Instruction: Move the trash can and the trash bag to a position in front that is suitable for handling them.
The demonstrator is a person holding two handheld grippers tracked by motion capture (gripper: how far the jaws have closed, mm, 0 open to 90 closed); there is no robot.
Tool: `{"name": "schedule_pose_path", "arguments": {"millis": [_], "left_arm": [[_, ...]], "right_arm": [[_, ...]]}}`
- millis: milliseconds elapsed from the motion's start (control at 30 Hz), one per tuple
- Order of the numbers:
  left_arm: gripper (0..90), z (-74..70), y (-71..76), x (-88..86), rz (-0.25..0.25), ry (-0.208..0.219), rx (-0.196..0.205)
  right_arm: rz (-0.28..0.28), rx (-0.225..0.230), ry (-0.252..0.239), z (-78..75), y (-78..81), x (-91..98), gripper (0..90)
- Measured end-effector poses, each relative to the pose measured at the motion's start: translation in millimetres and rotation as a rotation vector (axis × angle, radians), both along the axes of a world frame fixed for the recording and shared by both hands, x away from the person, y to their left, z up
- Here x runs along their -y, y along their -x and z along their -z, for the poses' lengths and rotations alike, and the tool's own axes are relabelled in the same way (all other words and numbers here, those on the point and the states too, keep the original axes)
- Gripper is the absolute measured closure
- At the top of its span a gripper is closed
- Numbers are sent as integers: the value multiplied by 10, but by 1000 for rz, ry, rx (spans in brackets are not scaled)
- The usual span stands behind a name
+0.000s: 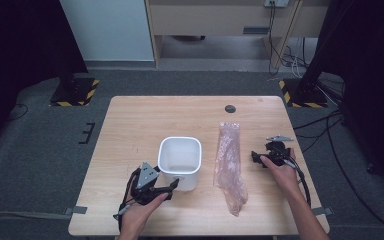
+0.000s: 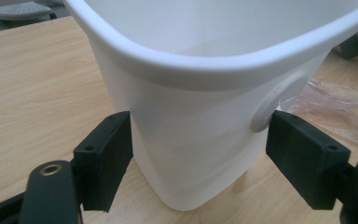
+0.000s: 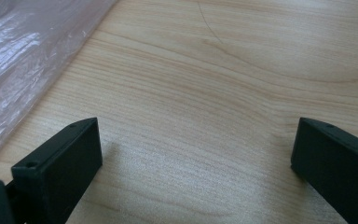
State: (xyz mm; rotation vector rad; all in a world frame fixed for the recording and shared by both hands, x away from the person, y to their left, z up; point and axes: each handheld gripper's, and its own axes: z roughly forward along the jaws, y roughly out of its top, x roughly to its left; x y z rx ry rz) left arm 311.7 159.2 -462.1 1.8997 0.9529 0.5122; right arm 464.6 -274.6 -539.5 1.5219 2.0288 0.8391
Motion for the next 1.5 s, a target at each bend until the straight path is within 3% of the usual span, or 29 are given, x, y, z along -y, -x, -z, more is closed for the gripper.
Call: {"name": "schedule_pose_path", "arguments": {"millis": [133,333,733,900,967,1133,1233,1367,1500], "left_arm": [[225,10,-165,39,-4,5,0],[223,31,-301,77,-9,16,-8],[188,54,-488,160,-14,29,-20],[136,37,-452,156,-21,38,0],[118,-12,-393,97,-21,50,19],[114,-108,-278,-86,-55,56,37],[109,-149,-222,-225,-79,77,17],[101,-130,-165,-427,-111,72,1],[97,-67,-174,-546,-134,71,-21]], "right_arm": [[-17,3,-4,3,15,16,23],[-17,1,-5,-1,34,30,25],[-38,9,2,-2,56,62,43],[-53,19,8,-24,77,60,62],[-89,44,32,-97,108,37,70],[-145,78,10,-233,196,-21,94],[-175,87,-5,-333,265,-77,98],[-238,108,-9,-511,449,-242,108],[-277,109,3,-547,596,-332,107]]}}
